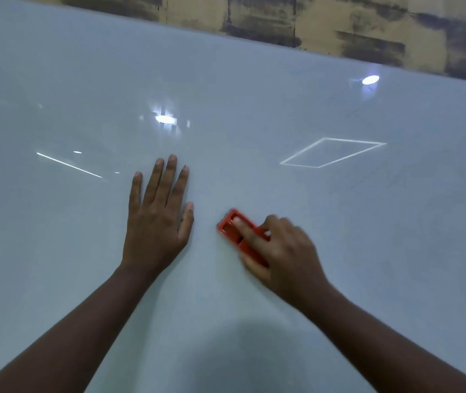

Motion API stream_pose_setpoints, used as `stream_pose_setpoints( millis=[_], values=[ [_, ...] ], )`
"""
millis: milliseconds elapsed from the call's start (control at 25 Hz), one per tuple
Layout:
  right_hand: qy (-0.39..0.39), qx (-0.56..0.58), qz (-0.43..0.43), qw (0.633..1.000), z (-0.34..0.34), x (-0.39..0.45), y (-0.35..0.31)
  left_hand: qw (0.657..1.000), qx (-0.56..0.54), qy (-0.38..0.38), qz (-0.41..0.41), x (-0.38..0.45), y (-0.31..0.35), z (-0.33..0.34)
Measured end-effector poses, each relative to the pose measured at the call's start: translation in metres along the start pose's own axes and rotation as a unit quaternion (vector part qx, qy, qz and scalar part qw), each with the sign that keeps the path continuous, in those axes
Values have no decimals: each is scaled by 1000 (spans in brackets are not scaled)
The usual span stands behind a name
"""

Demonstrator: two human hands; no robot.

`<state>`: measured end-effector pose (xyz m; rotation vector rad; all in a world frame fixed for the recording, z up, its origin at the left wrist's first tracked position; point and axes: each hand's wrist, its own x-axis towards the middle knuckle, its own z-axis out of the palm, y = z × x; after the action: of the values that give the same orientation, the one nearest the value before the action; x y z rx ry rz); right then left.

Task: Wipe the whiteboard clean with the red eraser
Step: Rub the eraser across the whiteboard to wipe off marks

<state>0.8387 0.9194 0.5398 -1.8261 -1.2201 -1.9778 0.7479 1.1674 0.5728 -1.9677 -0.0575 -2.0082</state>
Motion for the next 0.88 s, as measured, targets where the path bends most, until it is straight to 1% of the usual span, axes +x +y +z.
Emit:
stream_pose_setpoints(
  millis=[80, 160, 240, 320, 400, 520, 600, 680, 720, 760, 800, 880],
  values=[
    [22, -5, 75, 997, -4, 12, 32, 1000, -2, -2, 2, -10, 1, -2],
    [28, 2, 154, 988, -10, 20, 58, 1000, -1, -3, 4, -20, 3, -3],
    [25, 19, 208, 978, -13, 22, 65, 1000, -1, -3, 0, -27, 5, -3],
    [32, 43, 242, 969, -12, 19, 57, 1000, -1, -7, -3, -32, 7, -4],
    [27, 53, 232, 971, -10, 12, 36, 1000, -3, -13, -4, -39, 9, -5],
    [-22, 51, 126, 990, -3, -24, -11, 999, -19, -30, -8, -53, 11, -7],
    [-59, 59, 50, 995, -4, -53, -40, 999, -21, -41, -10, -62, 13, -9],
    [-101, 36, -12, 994, -6, -73, -52, 999, -19, -48, -11, -70, 15, -11],
    [-115, 22, -30, 993, -7, -76, -50, 998, -21, -53, -11, -75, 17, -12],
    [-117, 8, -30, 993, -8, -76, -42, 998, -23, -55, -11, -81, 18, -13],
    [-110, -3, -6, 994, -9, -74, -32, 998, -25, -57, -11, -87, 19, -14],
    [-72, -2, 113, 991, -14, -68, -2, 998, -28, -61, -8, -103, 20, -17]
  ],
)
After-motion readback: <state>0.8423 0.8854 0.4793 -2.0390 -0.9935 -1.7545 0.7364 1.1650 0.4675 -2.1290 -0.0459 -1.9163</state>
